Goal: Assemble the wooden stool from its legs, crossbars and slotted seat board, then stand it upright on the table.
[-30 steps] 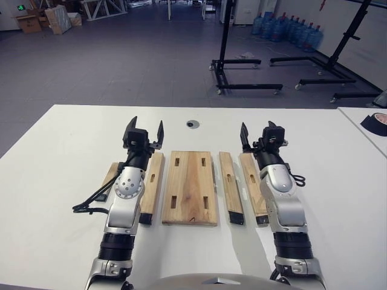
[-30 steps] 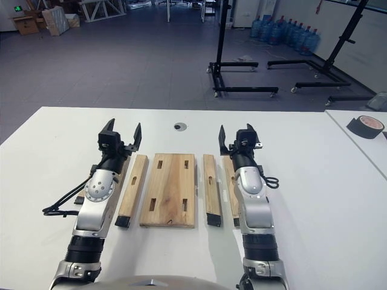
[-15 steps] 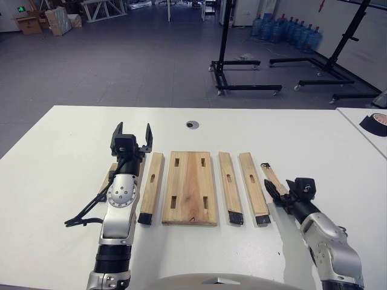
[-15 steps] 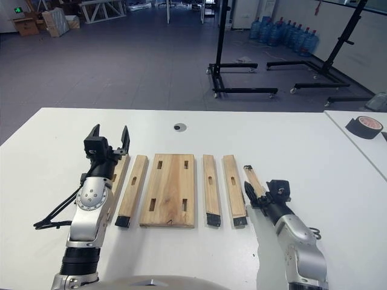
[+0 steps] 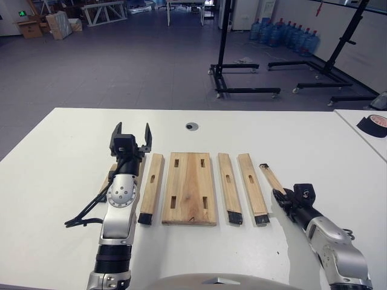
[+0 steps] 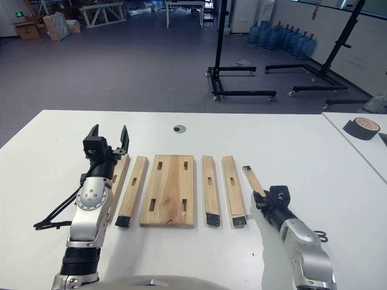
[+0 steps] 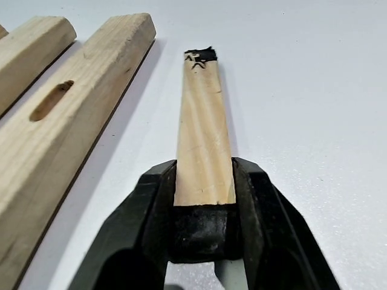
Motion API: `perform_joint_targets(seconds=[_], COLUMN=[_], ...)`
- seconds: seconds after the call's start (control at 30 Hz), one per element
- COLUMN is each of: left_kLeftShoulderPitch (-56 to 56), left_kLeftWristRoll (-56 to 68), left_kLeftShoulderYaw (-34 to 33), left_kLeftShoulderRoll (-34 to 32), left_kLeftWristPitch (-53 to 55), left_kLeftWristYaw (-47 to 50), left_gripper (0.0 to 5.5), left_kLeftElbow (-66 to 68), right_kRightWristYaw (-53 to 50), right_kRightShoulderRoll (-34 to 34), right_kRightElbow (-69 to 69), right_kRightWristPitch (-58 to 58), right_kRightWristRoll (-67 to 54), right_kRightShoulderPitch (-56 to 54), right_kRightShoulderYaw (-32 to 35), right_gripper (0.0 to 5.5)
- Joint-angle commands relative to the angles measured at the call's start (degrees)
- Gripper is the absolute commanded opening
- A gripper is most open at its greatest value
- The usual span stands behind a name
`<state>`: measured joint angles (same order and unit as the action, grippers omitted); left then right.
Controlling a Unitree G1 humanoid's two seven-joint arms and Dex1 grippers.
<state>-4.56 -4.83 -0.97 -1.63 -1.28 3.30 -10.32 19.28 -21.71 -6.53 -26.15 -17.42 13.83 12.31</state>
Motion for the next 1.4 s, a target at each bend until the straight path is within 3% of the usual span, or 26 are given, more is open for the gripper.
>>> perform_joint_targets(seconds=[0.03,0.17,0.3,0.43,0.57,0.87,1.03,1.4], left_kLeftShoulderPitch=[0.25,-1.05,-3.72,-4.05,-3.29,-4.12,-3.69,-2.65], left_kLeftWristRoll=[0.87,9.2,29.19,58.75,73.05,75.65,75.85,69.32], left_kLeftShoulderYaw=[-0.59,-2.69,-6.99,-9.04,-8.97,-7.26,-6.49,-4.25], left_kLeftShoulderRoll=[0.5,1.91,2.92,0.62,-1.17,-2.52,-3.24,-3.7], left_kLeftWristPitch=[0.69,3.94,12.54,29.41,38.51,43.26,43.66,41.53], left_kLeftWristYaw=[0.33,-3.07,-12.07,-24.0,-25.06,-21.32,-22.53,-23.09], left_gripper=[3.92,3.92,3.92,3.92,3.92,3.92,3.92,2.18], left_kLeftElbow=[-0.14,0.85,-0.51,-6.79,-9.35,-5.7,-6.6,-6.05], right_kRightWristYaw=[0.33,-3.28,-4.65,6.27,10.43,16.77,20.0,25.49], right_kRightShoulderRoll=[0.4,0.6,1.31,2.73,3.73,0.7,-1.84,-7.1], right_kRightElbow=[3.8,5.43,2.97,-10.03,-15.05,-15.96,-14.4,-12.18], right_kRightWristPitch=[-4.55,0.53,4.5,4.19,5.33,9.54,11.39,13.65], right_kRightWristRoll=[1.71,2.48,-1.44,-8.04,-6.11,0.22,2.34,3.48], right_kRightShoulderPitch=[1.56,-5.54,-19.4,-23.93,-24.01,-22.9,-22.76,-25.46], right_kRightShoulderYaw=[-3.52,-0.46,3.26,-6.1,-15.79,-25.32,-26.24,-24.09], right_gripper=[1.27,1.27,1.27,1.27,1.27,1.27,1.27,1.27])
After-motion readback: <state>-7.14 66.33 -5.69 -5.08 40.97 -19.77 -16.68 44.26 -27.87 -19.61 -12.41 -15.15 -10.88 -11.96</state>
